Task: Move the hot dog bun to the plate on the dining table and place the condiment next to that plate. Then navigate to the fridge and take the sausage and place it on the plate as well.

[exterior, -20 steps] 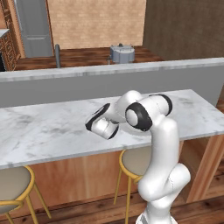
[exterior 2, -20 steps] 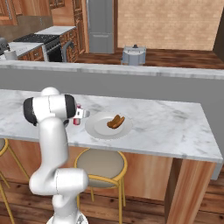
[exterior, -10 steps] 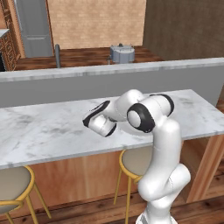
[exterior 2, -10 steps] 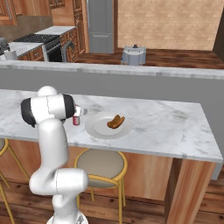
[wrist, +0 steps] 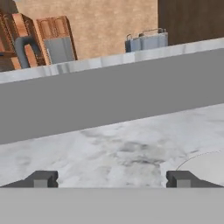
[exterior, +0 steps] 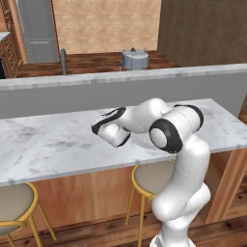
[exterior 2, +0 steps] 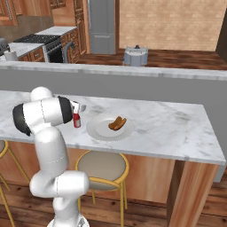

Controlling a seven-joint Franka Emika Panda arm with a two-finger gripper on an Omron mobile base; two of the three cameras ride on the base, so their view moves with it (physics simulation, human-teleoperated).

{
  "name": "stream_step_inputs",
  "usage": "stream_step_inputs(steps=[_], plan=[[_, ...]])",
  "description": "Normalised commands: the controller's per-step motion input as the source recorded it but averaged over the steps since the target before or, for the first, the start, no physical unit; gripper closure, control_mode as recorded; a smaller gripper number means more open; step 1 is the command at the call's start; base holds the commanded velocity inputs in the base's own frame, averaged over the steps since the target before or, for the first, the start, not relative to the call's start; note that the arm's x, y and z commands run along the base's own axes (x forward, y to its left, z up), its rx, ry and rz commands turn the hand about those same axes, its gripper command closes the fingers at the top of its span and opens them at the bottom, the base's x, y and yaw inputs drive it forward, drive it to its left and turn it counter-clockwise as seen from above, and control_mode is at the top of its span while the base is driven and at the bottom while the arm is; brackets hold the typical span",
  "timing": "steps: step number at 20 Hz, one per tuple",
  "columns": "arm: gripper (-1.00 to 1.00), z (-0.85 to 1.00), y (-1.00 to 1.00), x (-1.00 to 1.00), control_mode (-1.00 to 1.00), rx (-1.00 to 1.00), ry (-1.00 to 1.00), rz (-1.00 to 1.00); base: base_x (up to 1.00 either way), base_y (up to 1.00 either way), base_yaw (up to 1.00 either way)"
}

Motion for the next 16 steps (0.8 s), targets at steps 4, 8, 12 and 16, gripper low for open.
stream_step_inputs(steps=[4,8,12,16], plan=[[-1.00,1.00,-0.07,-0.60,-1.00,0.00,-0.11,-0.16,0.00,0.00,0.00],[-1.00,1.00,-0.11,-0.40,-1.00,0.00,-0.05,-0.16,0.00,0.00,0.00],[-1.00,1.00,-0.15,-0.49,-1.00,0.00,0.06,-0.11,0.00,0.00,0.00],[-1.00,1.00,-0.02,-0.66,-1.00,0.01,0.24,-0.08,0.00,0.00,0.00]])
